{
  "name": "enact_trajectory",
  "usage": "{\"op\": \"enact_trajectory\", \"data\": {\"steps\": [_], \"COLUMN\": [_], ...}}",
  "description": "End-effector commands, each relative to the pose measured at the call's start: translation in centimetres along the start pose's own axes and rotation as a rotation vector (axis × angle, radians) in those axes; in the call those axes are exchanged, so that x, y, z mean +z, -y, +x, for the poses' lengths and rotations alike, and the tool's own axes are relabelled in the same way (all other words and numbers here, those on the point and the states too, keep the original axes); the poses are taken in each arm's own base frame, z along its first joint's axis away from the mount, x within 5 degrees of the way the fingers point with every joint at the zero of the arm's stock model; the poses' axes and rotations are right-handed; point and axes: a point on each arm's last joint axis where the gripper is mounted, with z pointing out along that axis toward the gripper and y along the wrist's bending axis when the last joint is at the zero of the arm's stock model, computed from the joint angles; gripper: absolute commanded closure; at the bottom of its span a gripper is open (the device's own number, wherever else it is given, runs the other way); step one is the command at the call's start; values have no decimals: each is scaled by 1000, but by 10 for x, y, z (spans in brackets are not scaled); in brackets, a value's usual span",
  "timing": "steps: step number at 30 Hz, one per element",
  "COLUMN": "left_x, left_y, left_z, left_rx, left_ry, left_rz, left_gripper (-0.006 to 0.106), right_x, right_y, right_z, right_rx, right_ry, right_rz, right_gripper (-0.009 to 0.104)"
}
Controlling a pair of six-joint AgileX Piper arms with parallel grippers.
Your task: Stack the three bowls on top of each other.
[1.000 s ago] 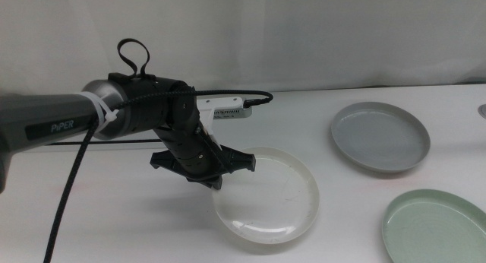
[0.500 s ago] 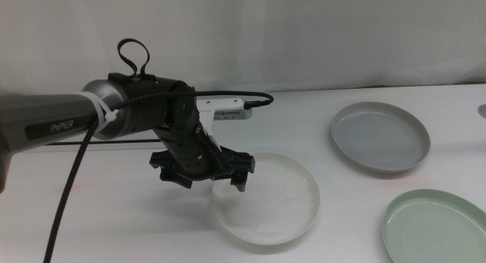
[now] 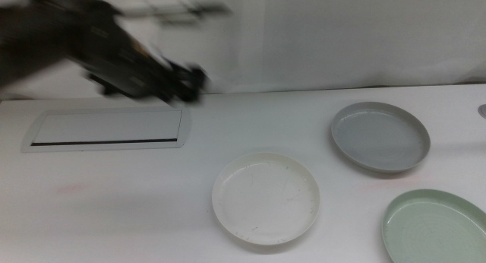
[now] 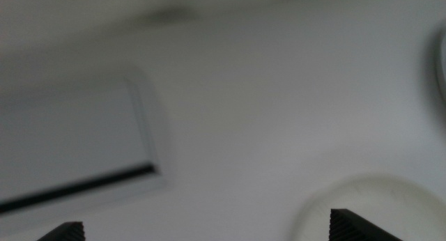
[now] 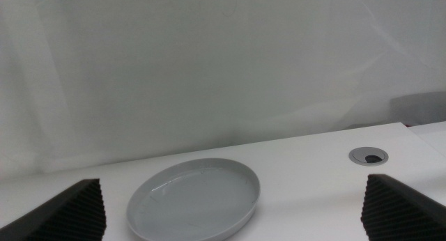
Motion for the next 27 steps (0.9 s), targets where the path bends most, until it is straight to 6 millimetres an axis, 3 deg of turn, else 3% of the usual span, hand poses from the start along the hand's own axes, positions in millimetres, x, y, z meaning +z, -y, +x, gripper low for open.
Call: {"op": "enact_trajectory", "data": {"steps": [1,6,7,12,15,19,23,24,27], "left_x": [-46,-119,-145,-187,-197,-200,-196,-191,-176], "left_y": [-33,-83,-95,-99,-91,-81,-74,-71,-70], "left_z": [-11,0,16,73,109,159,199,221,246], "left_rx": [-47,-165,-187,-210,-168,-130,-98,-95,-105], "left_ry": [128,310,386,540,629,779,914,941,943], "left_rz": [-58,-150,-188,-238,-241,-241,-240,-241,-234], "left_gripper": [9,9,9,19,45,103,103,103,103], "right_x": [0,0,0,0,0,0,0,0,0], "right_y": [1,1,1,1,1,1,1,1,1], "right_z": [13,13,13,13,13,13,13,13,13], "right_rx": [-12,-12,-12,-12,-12,-14,-12,-12,-12], "right_ry": [-32,-32,-32,-32,-32,-32,-32,-32,-32], "right_rz": [2,2,2,2,2,1,1,1,1], "right_gripper": [-8,-8,-8,-8,-8,-8,-8,-8,-8]}}
